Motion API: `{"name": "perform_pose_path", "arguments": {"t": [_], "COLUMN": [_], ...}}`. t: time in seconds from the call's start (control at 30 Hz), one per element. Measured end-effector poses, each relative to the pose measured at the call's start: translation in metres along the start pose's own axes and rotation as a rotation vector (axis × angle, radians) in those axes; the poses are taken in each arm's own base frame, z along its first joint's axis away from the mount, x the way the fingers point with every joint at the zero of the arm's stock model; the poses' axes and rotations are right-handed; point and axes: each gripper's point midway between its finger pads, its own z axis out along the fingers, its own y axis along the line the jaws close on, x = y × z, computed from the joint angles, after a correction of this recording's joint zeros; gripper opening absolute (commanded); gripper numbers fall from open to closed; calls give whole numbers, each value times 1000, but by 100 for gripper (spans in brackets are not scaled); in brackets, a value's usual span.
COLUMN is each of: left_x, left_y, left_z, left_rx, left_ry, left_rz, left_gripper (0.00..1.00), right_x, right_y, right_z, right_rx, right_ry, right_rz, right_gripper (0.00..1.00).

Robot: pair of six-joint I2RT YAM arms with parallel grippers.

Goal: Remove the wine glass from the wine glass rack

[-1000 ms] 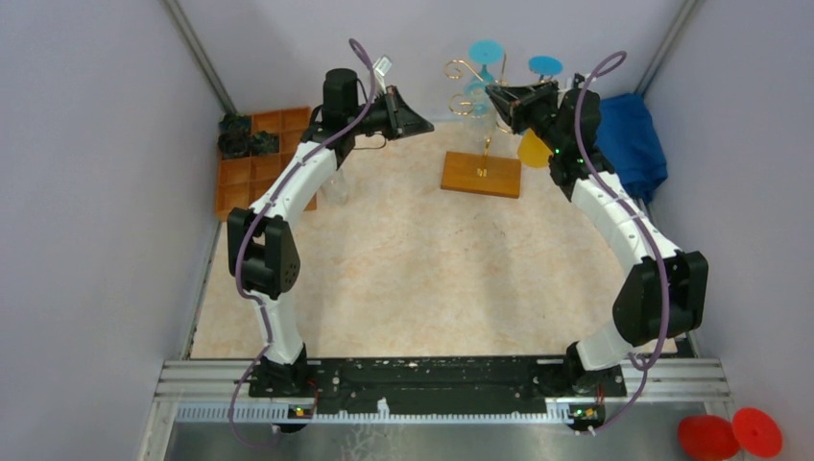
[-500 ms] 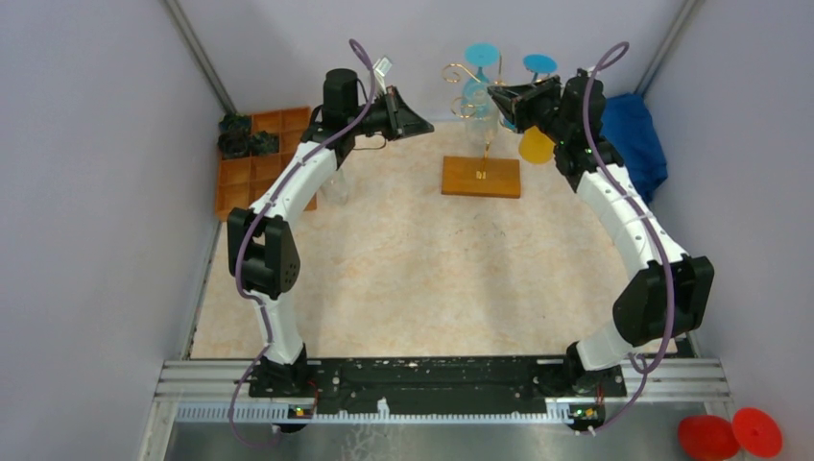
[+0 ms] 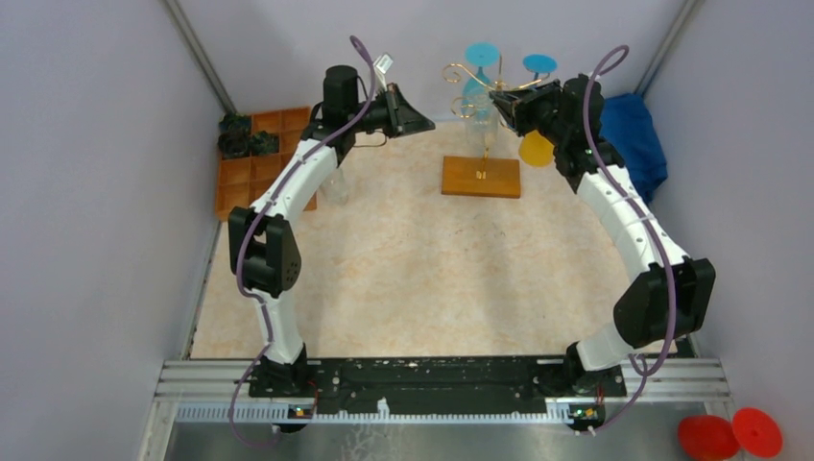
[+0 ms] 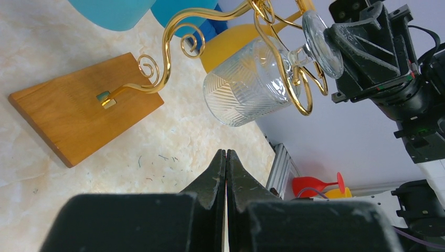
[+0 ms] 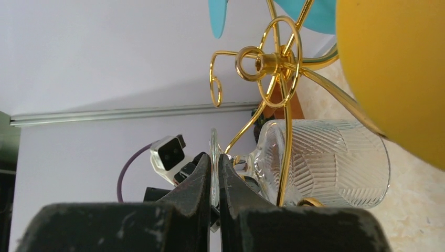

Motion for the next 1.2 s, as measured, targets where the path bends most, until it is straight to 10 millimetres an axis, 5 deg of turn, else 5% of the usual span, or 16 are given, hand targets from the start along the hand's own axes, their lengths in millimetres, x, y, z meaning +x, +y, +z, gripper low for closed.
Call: {"name": "perform_pose_path", "arguments": {"t": [0.8,1.2], "left_x": [4,4], "left_y": [4,6], "left_z": [2,1], "left_rx": [4,-1], "left_ry": [15,16], "left_rz": [-11,-15], "left_gripper": [1,0], "right_x": [8,38], "right_y": [-7,-18], "right_z": [-34,-44], "right_rx": [30,19], "right_ry": [-47,26], "right_rz": [-59,-89], "right_gripper": [0,0]}}
